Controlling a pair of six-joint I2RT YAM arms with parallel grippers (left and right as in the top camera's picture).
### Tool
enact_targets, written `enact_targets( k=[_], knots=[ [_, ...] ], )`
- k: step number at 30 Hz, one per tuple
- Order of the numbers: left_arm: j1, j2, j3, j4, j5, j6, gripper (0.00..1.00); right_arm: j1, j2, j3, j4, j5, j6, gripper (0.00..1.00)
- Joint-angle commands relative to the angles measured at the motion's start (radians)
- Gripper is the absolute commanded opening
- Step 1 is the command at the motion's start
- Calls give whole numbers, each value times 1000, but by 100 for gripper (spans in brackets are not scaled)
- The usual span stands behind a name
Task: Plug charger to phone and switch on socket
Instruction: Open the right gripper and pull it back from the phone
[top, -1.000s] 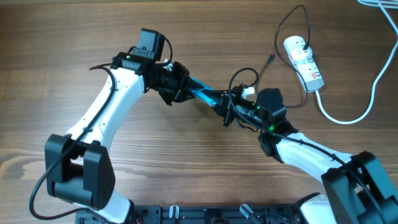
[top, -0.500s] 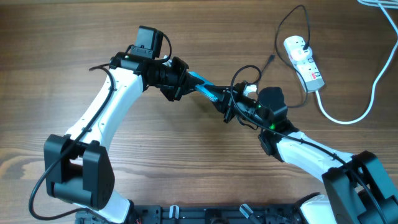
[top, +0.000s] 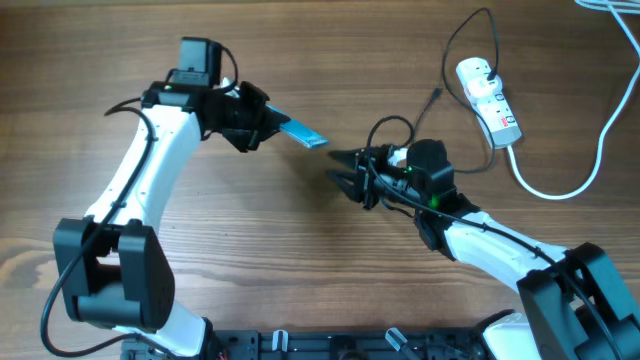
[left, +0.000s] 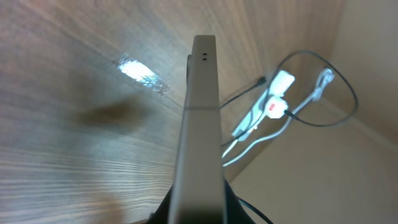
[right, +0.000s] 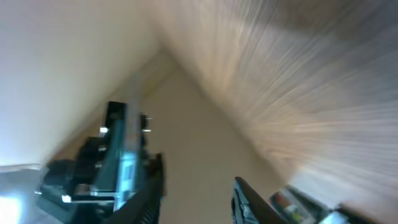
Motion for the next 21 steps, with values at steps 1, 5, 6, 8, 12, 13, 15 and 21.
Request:
enact_targets(
  k=[1, 5, 6, 8, 12, 13, 15, 21],
  knots=[
    [34, 2, -4, 15, 216, 156, 4, 4, -5, 5, -39, 69, -360, 46],
    [44, 14, -4, 6, 441, 340, 4, 3, -5, 5, -57, 204, -793, 65],
    [44, 15, -4, -8, 491, 396, 4, 3, -5, 5, -58, 217, -875, 71],
    [44, 15, -4, -47, 519, 470, 4, 3, -5, 5, -79, 244, -995, 85],
    [44, 15, -4, -183, 516, 654, 4, -13, -6, 5, -190, 328, -1029, 99],
    [44, 16, -4, -203, 503, 682, 4, -23, -8, 5, -200, 328, -1030, 99],
    [44, 16, -4, -222, 414, 687, 4, -53, -24, 5, -220, 328, -1030, 100],
    [44, 53, -4, -158, 368, 687, 4, -124, -165, 5, -301, 301, -1060, 99]
  ],
)
